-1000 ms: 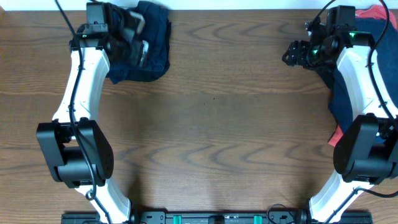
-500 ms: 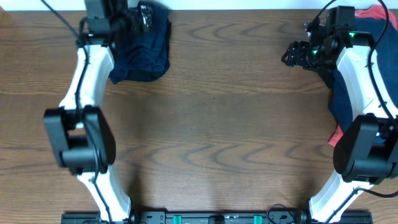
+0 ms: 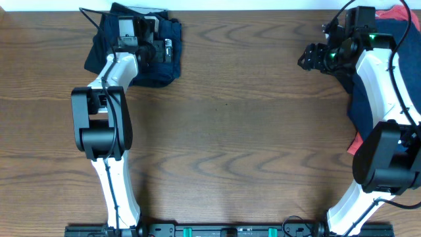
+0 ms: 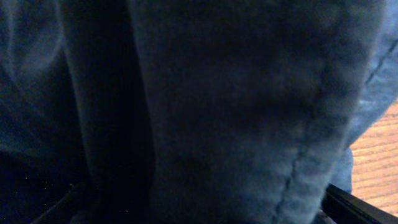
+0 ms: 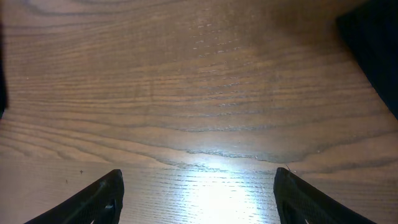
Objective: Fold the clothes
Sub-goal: 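Press the shorts down on the stack with the left gripper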
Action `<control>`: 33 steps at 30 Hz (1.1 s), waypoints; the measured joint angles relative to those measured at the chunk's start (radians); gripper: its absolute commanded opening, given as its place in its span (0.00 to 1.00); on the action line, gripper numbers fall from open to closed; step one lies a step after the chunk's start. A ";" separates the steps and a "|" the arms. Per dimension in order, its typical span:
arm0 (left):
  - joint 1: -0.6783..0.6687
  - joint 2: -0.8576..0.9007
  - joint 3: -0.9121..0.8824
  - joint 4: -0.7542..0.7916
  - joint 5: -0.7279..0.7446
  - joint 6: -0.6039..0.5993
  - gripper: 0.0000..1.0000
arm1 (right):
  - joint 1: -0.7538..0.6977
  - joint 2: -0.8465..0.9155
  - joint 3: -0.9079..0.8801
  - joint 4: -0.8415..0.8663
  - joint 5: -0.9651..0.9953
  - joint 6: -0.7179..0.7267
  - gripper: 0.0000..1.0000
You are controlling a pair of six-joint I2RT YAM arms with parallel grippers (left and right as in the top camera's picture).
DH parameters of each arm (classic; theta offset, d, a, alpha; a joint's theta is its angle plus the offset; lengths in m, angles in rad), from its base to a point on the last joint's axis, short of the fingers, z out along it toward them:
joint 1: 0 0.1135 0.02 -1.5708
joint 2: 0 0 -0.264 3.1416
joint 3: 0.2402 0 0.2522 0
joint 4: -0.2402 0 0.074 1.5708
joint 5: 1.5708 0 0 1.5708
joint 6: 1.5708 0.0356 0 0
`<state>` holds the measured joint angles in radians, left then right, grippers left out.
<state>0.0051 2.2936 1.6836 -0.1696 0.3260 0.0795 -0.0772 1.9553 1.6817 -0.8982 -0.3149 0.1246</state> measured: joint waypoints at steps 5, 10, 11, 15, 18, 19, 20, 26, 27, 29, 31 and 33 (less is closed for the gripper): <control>-0.002 -0.056 -0.003 -0.019 -0.023 0.036 0.98 | 0.000 0.000 0.000 0.003 0.000 0.000 0.75; -0.007 -0.233 -0.010 -0.019 -0.077 0.052 0.98 | 0.000 0.000 0.000 0.008 0.000 -0.004 0.75; -0.008 -0.274 -0.010 -0.016 -0.100 0.053 0.98 | 0.000 0.000 0.000 0.013 0.000 -0.004 0.75; -0.007 -0.389 0.002 -0.004 -0.214 0.054 0.98 | 0.000 0.000 0.000 0.037 0.000 -0.006 0.75; 0.000 -0.397 0.010 -0.002 -0.274 0.056 0.98 | 0.000 0.000 0.000 0.048 0.000 -0.007 0.75; 0.004 -0.387 0.010 -0.003 -0.284 0.056 0.98 | 0.000 0.000 0.000 0.051 0.000 -0.007 0.75; 0.009 -0.367 0.010 -0.004 -0.294 0.056 0.98 | 0.000 0.000 0.000 0.052 0.000 -0.007 0.75; 0.043 -0.200 0.008 -0.010 -0.323 0.056 0.98 | 0.000 0.000 0.000 0.049 0.000 -0.007 0.75; 0.048 -0.175 0.006 -0.014 -0.327 0.056 0.98 | 0.000 0.000 0.000 0.049 0.000 -0.007 0.75; 0.060 -0.132 0.000 -0.036 -0.330 0.056 0.98 | 0.000 0.000 0.000 0.048 0.000 -0.007 0.75; 0.074 -0.101 -0.008 -0.060 -0.332 0.056 0.98 | 0.000 0.000 0.000 0.050 0.000 -0.007 0.75; 0.087 -0.081 -0.008 -0.064 -0.333 0.056 0.98 | 0.000 0.000 0.000 0.051 0.000 -0.007 0.75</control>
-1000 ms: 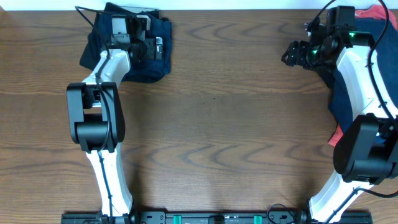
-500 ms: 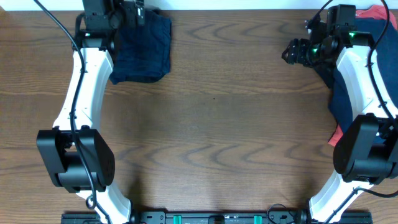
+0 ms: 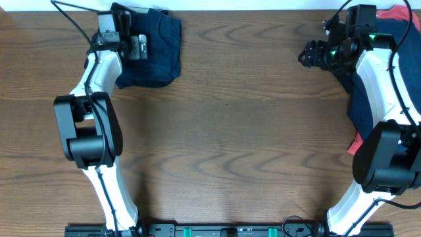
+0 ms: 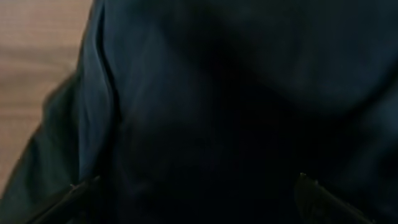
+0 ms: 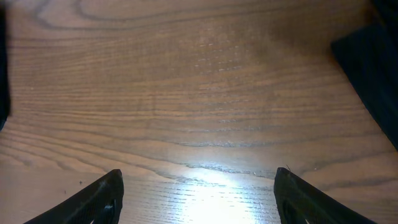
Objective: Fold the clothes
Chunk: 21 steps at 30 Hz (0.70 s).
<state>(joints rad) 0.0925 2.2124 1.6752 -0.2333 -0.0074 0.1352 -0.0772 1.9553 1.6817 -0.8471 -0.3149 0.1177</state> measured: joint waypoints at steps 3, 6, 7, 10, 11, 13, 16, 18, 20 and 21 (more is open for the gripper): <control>0.022 0.006 0.000 -0.003 0.000 0.000 0.98 | 0.000 0.000 0.000 0.006 0.000 0.000 0.75; 0.042 0.005 0.000 -0.004 0.000 0.000 0.98 | 0.000 0.000 0.000 0.014 0.000 -0.007 0.75; 0.046 0.004 0.000 -0.007 0.000 0.000 0.98 | 0.000 0.000 0.000 0.018 0.000 -0.008 0.75; 0.054 -0.019 0.000 -0.018 0.000 0.000 0.98 | 0.001 0.000 0.000 0.032 0.000 -0.012 0.76; 0.055 -0.040 -0.001 -0.023 0.000 0.000 0.98 | 0.002 0.000 0.000 0.039 0.000 -0.013 0.76; 0.054 -0.088 -0.002 -0.034 0.000 0.000 0.98 | 0.003 0.000 0.000 0.047 0.000 -0.016 0.76; 0.050 -0.206 -0.002 -0.072 0.002 -0.003 0.98 | 0.003 0.000 0.000 0.058 0.000 -0.016 0.76; 0.046 -0.296 -0.002 -0.106 0.004 -0.006 0.98 | 0.003 0.000 0.000 0.060 0.000 -0.016 0.76; 0.037 -0.377 -0.001 -0.142 0.004 -0.017 0.98 | 0.003 0.000 0.000 0.059 -0.004 -0.023 0.76; 0.034 -0.402 -0.001 -0.153 0.006 -0.024 0.98 | 0.003 0.000 0.000 0.059 -0.005 -0.024 0.76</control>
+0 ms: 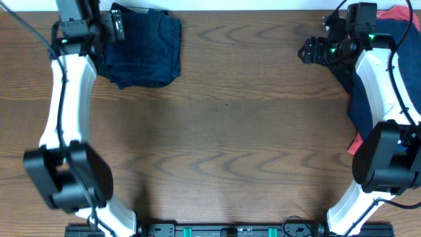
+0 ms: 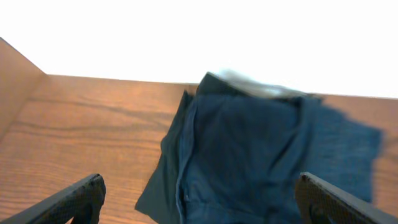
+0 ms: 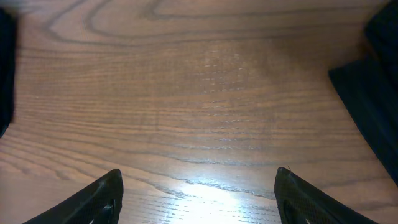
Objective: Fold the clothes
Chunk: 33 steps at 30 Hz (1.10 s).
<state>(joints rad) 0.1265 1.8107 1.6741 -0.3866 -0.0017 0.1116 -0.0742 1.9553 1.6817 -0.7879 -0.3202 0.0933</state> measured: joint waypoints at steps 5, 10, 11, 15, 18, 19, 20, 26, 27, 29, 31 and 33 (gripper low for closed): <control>-0.032 -0.049 0.004 -0.036 0.050 -0.026 0.98 | 0.000 -0.001 0.000 -0.019 -0.037 -0.053 0.89; -0.074 -0.045 0.003 -0.051 0.115 -0.034 0.98 | 0.011 -0.031 0.000 -0.057 -0.013 -0.120 0.99; -0.085 -0.045 0.003 -0.068 0.128 -0.034 0.98 | 0.017 -0.052 0.000 -0.061 0.008 -0.130 0.99; -0.122 -0.045 0.003 -0.118 0.153 -0.034 0.98 | 0.046 -0.143 0.000 -0.063 0.077 -0.153 0.99; -0.149 -0.045 0.003 -0.138 0.161 -0.034 0.98 | 0.067 -0.224 0.000 -0.063 0.126 -0.175 0.99; -0.154 -0.045 0.003 -0.141 0.161 -0.034 0.98 | 0.072 -0.246 0.000 -0.061 0.139 -0.180 0.99; -0.158 -0.045 0.003 -0.142 0.163 -0.034 0.98 | 0.074 -0.267 0.000 -0.061 0.153 -0.184 0.99; -0.162 -0.045 0.003 -0.151 0.165 -0.034 0.98 | 0.076 -0.324 0.002 -0.076 0.192 -0.196 0.99; -0.162 -0.045 0.003 -0.152 0.166 -0.034 0.98 | 0.076 -0.324 0.002 -0.083 0.195 -0.197 0.99; -0.162 -0.045 0.003 -0.153 0.167 -0.034 0.98 | 0.076 -0.324 0.001 -0.105 0.208 -0.200 0.99; -0.162 -0.045 0.003 -0.153 0.168 -0.034 0.98 | 0.076 -0.324 0.002 -0.128 0.222 -0.202 0.99; -0.162 -0.045 0.003 -0.153 0.169 -0.034 0.98 | 0.076 -0.324 0.002 -0.144 0.235 -0.204 0.99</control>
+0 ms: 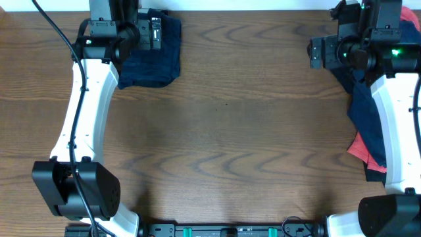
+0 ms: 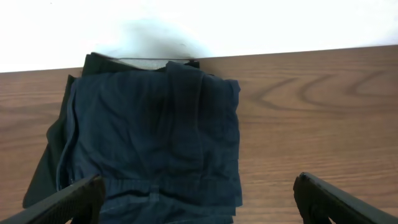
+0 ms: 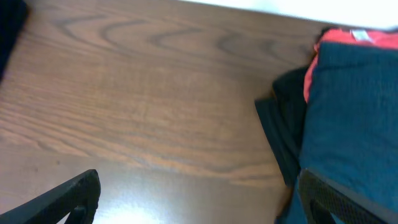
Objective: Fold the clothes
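Observation:
A folded navy garment (image 1: 156, 59) lies at the table's far left corner; the left wrist view shows it whole (image 2: 149, 137), with layered edges. My left gripper (image 1: 152, 33) hovers over its far edge, open, nothing between the fingers (image 2: 199, 208). My right gripper (image 1: 318, 52) is open above bare wood (image 3: 199, 205), just left of a loose pile of dark blue and red clothes (image 1: 368, 112) (image 3: 351, 106).
The wooden table (image 1: 230, 131) stretches between the two arms. Its far edge meets a white surface (image 2: 249, 25). The pile runs along the right edge, under the right arm (image 1: 401, 118).
My left gripper has shifted from the garment's left side to over its far edge and sees the whole fold. The right gripper has pulled back toward the pile, which now fills its view's right side.
First my left gripper was low on the navy garment, cloth filling its view. Then it sat near the garment's left part, then stood clear of it at the left, open. Now it hovers over the fold. The right gripper stayed open beside the pile.

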Action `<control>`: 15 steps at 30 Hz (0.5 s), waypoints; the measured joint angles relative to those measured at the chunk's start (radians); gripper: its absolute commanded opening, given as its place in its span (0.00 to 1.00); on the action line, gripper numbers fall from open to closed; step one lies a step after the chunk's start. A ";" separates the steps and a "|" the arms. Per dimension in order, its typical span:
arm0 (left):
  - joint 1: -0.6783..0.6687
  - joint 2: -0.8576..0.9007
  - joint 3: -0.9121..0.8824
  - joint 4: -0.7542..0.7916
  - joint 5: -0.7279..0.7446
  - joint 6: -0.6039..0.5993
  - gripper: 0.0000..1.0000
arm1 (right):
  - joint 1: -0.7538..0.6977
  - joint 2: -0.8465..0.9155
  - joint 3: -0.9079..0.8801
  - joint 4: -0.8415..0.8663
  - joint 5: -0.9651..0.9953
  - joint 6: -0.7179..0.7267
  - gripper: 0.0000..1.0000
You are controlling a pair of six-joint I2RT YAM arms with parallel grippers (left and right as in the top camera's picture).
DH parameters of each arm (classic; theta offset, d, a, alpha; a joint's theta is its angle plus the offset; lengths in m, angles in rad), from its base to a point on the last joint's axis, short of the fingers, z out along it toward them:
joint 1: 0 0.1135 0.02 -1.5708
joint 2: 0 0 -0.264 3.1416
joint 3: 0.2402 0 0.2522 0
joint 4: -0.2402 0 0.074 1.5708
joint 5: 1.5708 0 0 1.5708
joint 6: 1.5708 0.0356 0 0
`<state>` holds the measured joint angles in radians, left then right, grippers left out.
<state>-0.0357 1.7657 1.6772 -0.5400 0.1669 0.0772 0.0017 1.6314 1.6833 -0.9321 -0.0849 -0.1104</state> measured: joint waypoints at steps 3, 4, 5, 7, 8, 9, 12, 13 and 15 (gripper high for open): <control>0.000 0.000 0.000 -0.001 0.000 0.000 0.98 | 0.000 0.000 0.000 -0.017 0.012 -0.001 0.99; 0.000 0.000 0.000 -0.001 0.000 0.000 0.98 | 0.000 0.000 0.000 -0.021 0.014 0.000 0.99; 0.000 0.000 0.000 -0.001 0.001 0.000 0.98 | 0.000 0.000 0.000 -0.025 0.015 -0.001 0.99; 0.000 0.000 0.000 -0.002 0.003 0.000 0.98 | 0.000 0.000 0.000 -0.029 0.017 -0.001 0.99; 0.000 0.000 0.000 -0.002 0.003 0.000 0.98 | 0.000 0.000 0.000 -0.029 0.018 -0.001 0.99; 0.000 0.000 0.000 -0.002 0.003 0.000 0.98 | 0.000 0.000 0.000 -0.029 0.019 -0.001 0.99; 0.000 0.000 0.000 -0.002 0.003 0.000 0.98 | 0.000 0.000 0.000 -0.029 0.019 -0.001 0.99; 0.000 0.000 0.000 -0.002 0.003 0.000 0.98 | 0.000 0.000 0.000 -0.029 0.019 -0.001 0.99; 0.000 0.000 0.000 -0.002 0.003 0.000 0.98 | 0.000 0.000 0.000 -0.029 0.020 -0.001 0.99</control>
<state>-0.0357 1.7657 1.6772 -0.5419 0.1699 0.0772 0.0017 1.6314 1.6833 -0.9607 -0.0647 -0.1116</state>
